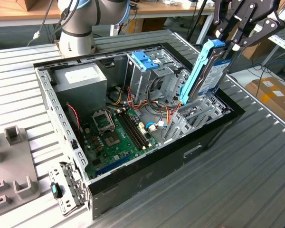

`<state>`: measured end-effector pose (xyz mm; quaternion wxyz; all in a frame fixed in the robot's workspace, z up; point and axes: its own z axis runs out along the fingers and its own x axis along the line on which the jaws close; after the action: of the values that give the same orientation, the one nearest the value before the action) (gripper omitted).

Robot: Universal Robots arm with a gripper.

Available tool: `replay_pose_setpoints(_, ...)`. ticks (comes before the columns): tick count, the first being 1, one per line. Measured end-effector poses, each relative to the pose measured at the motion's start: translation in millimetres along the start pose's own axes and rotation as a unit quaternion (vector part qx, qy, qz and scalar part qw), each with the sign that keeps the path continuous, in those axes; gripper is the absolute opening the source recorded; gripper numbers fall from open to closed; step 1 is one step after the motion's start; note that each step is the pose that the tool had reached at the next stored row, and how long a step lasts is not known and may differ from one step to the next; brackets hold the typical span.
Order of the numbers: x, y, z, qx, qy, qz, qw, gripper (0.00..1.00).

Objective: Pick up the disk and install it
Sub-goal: 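Pick up the disk, then insert the disk into the insertion slot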

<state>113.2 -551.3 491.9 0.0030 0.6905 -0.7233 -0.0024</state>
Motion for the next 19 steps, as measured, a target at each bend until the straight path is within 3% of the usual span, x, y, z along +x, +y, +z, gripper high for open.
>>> replay_pose_setpoints(2,4.8,-0.2,2.0,0.0000,-0.0001,0.000,1.00000,0.35)
replay_pose_setpoints(5,6.5,-0.4,8.0,0.0000,-0.0001,0.000,1.00000,0.35)
replay_pose_setpoints(19,8.5,-0.5,8.9,0.0000,-0.0001,0.000,1.00000,0.35)
